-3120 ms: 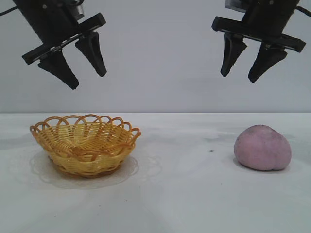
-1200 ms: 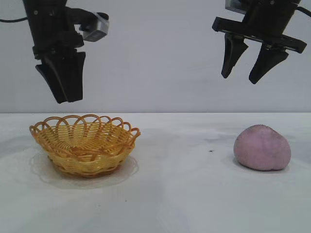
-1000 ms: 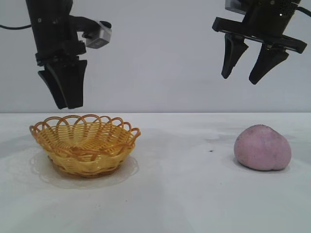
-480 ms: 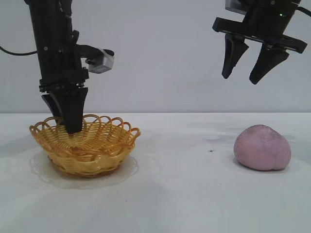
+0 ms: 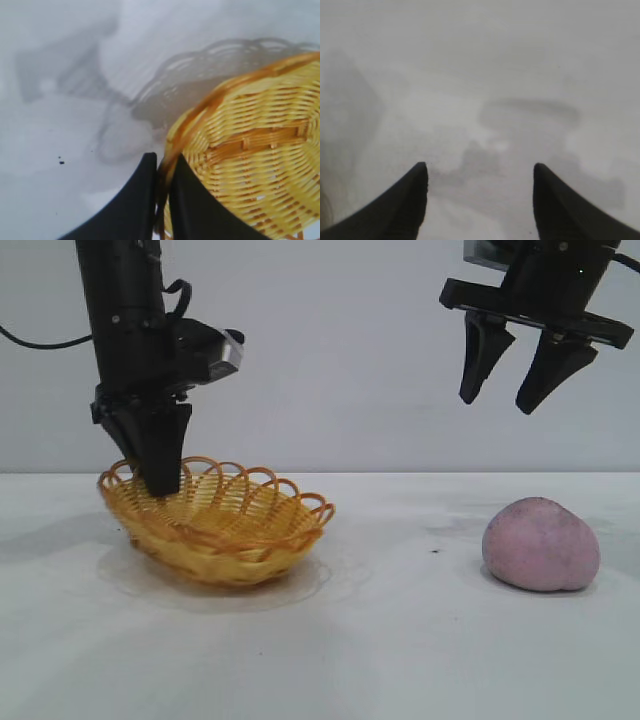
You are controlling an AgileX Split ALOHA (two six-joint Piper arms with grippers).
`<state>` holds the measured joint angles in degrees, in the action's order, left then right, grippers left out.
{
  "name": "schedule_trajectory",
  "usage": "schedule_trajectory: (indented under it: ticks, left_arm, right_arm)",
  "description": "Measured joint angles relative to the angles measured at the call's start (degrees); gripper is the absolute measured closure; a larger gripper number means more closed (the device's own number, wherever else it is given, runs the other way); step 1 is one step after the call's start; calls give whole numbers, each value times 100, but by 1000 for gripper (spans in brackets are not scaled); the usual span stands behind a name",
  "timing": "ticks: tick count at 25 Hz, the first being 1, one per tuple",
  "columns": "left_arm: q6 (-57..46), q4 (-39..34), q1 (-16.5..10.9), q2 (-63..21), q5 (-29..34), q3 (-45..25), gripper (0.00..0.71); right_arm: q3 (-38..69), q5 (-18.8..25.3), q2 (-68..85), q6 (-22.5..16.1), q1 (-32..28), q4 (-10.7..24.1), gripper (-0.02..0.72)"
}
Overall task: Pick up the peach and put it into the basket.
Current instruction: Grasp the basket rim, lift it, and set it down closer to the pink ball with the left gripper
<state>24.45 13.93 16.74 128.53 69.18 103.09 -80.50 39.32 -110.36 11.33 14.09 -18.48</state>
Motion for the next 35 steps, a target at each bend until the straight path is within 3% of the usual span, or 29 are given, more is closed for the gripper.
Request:
schedule_trajectory:
  ticks: [8,15,18,25,31,35]
  left_arm:
    - [-1647,212,0,-369,35,0,710]
    - [-2026,951,62,-690,45,-211,710]
    - [-2128,1026,184,-964,-315,-883,710]
    - [-2138,1675,341,-1684,-1863,-2741,710]
    - [-1977,1875,341,-1650,-2652,-3311,710]
    - [-1786,2153,341,-1569,-2775,-3324,710]
  right_arm:
    - [0,-45,0,0,0,0,300]
    - [0,-119,-3,0,0,0,300]
    - [0,-127,-3,0,0,4,300]
    - [0,-127,-3,0,0,4,300]
    - [0,-127,-3,0,0,4,300]
    - [0,-131,-3,0,0,4,300]
